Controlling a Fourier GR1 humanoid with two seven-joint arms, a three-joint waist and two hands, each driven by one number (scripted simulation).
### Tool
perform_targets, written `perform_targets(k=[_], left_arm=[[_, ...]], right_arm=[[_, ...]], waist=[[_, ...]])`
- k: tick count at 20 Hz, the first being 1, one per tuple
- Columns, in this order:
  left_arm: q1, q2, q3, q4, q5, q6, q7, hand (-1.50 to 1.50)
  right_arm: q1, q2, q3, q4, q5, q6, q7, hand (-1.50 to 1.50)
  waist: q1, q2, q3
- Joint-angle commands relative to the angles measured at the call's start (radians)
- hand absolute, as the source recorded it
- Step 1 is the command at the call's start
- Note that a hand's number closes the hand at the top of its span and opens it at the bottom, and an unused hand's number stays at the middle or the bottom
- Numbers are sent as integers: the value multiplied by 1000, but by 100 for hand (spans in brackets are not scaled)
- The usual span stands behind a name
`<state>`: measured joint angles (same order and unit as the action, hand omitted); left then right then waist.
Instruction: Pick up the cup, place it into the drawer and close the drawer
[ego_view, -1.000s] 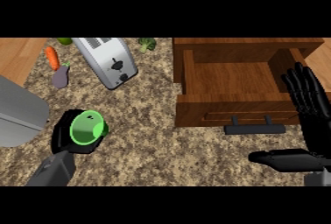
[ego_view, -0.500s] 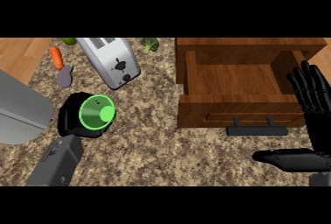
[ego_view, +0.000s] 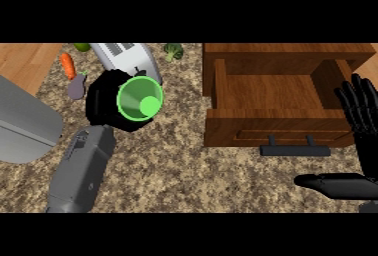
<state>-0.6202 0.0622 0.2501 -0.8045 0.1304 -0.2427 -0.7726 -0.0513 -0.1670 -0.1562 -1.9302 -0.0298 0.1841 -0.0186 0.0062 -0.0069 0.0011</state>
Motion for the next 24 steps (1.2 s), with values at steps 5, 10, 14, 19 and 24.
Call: perform_targets(k=[5, 10, 14, 19, 24], left_arm=[[-159, -61, -137, -172, 19, 180, 258, 150], [-289, -62, -199, -232, 17, 294, 433, 150], [-417, -62, -273, -89, 24, 403, 425, 150], [-503, -62, -309, 25, 120, 460, 443, 150], [-599, -62, -342, 160, 180, 500, 465, 150]], right_arm=[[-63, 8, 15, 21, 13, -18, 35, -150], [16, -11, -31, -3, -27, 25, -29, -150], [6, 2, 6, 2, 9, 18, -24, -150], [8, -22, -42, 34, -43, 58, -54, -150], [16, 25, 13, 54, 29, 26, -91, -150]], waist=[[-10, 6, -1], [-18, 5, 0], [-30, 9, -1], [-36, 11, -1], [-43, 14, 0]])
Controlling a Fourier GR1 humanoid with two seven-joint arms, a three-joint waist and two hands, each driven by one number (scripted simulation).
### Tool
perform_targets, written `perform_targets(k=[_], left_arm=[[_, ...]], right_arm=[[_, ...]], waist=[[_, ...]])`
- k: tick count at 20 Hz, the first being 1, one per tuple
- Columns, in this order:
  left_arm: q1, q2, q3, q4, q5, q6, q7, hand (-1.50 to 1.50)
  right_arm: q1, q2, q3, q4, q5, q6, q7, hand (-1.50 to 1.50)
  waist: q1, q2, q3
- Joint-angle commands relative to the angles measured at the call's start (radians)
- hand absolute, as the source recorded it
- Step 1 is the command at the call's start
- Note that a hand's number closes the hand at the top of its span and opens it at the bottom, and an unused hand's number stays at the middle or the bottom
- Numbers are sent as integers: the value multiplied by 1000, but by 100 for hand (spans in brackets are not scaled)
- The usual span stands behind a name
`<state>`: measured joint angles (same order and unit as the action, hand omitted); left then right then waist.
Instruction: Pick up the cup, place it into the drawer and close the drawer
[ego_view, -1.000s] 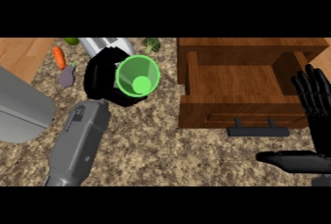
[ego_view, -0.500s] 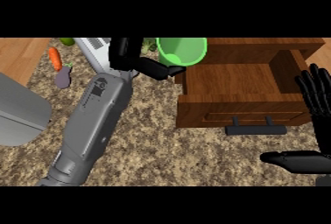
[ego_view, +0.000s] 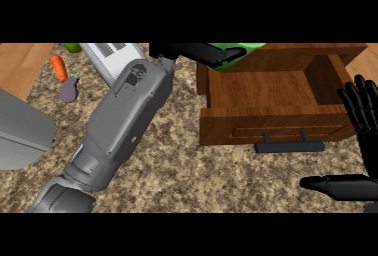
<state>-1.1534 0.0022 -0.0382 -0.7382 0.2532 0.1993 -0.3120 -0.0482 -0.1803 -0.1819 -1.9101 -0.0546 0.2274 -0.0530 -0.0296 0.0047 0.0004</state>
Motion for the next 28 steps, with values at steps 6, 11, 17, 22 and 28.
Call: perform_targets(k=[6, 11, 17, 22, 28], left_arm=[[-67, -2, -171, 202, 161, 85, -49, 150], [-106, -2, -290, 255, 242, 135, -71, 150], [-98, -2, -432, 300, 276, 195, -18, 150], [-130, -2, -527, 312, 301, 207, 38, -150], [-70, -2, -644, 311, 295, 269, 42, -150]], right_arm=[[-29, 19, 28, 25, 14, -2, -11, -150], [-74, 11, 23, 73, 32, -13, -14, -150], [-65, -10, 5, 79, 14, 18, -42, -150], [-74, 3, 19, 79, 5, 22, -42, -150], [-29, 8, 14, 13, -8, 23, -37, -150]], waist=[[-15, 3, 0], [-27, 8, 1], [-49, 13, 1], [-71, 17, 2], [-70, 14, 1]])
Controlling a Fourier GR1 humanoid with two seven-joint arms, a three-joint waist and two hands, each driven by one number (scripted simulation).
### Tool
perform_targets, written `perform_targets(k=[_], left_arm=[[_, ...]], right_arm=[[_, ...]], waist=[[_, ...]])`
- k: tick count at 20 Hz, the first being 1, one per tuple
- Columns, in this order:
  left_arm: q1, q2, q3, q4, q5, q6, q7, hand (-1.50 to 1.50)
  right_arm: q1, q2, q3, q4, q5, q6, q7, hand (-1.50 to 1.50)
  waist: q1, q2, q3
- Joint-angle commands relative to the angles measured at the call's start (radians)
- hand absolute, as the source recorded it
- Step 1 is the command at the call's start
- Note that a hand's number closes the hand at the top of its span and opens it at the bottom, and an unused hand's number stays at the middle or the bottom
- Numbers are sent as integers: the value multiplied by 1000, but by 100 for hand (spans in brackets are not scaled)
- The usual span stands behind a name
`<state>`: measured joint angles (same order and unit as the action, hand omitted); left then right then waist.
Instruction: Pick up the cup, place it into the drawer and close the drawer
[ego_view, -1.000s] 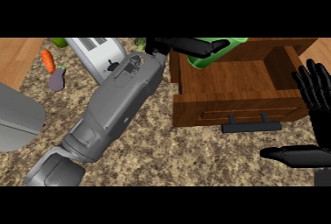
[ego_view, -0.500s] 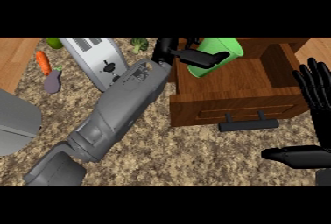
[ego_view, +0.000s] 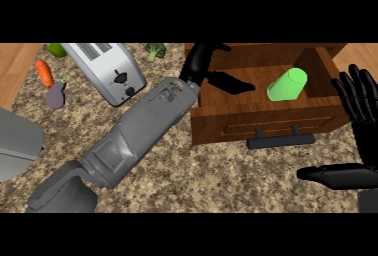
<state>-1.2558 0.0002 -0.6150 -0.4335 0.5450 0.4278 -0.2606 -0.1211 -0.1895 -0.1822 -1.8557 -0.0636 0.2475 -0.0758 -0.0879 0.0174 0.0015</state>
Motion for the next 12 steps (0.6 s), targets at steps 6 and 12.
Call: perform_targets(k=[6, 12], left_arm=[[20, 0, -42, -75, 78, 89, -93, -150], [-52, 0, 12, -102, 123, 81, -113, -150]], right_arm=[[-29, -2, -17, 4, -144, 62, 62, -150], [19, -54, -38, -23, -225, 165, 40, 150]], waist=[[10, -1, -1], [42, -10, -1]])
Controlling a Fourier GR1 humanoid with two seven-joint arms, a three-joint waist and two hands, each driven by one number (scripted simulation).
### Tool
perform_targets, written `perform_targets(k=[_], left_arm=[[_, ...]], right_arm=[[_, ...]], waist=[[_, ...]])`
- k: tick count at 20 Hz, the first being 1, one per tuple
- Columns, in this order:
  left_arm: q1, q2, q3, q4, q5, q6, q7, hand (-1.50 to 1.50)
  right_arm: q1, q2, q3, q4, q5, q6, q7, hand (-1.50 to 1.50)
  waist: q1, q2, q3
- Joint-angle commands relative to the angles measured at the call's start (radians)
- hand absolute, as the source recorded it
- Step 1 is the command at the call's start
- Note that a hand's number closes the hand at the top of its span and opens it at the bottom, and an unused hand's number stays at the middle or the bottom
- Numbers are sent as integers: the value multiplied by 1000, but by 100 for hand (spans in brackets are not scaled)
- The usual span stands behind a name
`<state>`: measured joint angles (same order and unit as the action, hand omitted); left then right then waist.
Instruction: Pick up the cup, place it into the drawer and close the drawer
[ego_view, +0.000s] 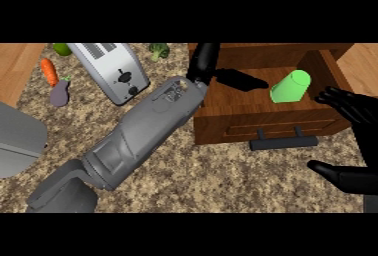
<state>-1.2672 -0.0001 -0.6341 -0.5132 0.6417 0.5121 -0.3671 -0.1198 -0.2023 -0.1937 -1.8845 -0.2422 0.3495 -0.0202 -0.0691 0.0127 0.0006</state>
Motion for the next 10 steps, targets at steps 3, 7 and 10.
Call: perform_targets(k=[3, 7, 10], left_arm=[[-24, 0, 47, -19, 38, 8, -23, -150], [-13, 70, 107, -68, 54, -51, 33, -150], [20, 53, 120, -103, 32, 0, 29, -150]], right_arm=[[37, -77, 3, -66, 13, 86, -2, 150], [159, -114, 43, -165, 93, 138, 1, 150], [143, -107, 92, -191, 197, 103, 41, 150]], waist=[[32, -7, 0], [56, -18, -1], [65, -17, -1]])
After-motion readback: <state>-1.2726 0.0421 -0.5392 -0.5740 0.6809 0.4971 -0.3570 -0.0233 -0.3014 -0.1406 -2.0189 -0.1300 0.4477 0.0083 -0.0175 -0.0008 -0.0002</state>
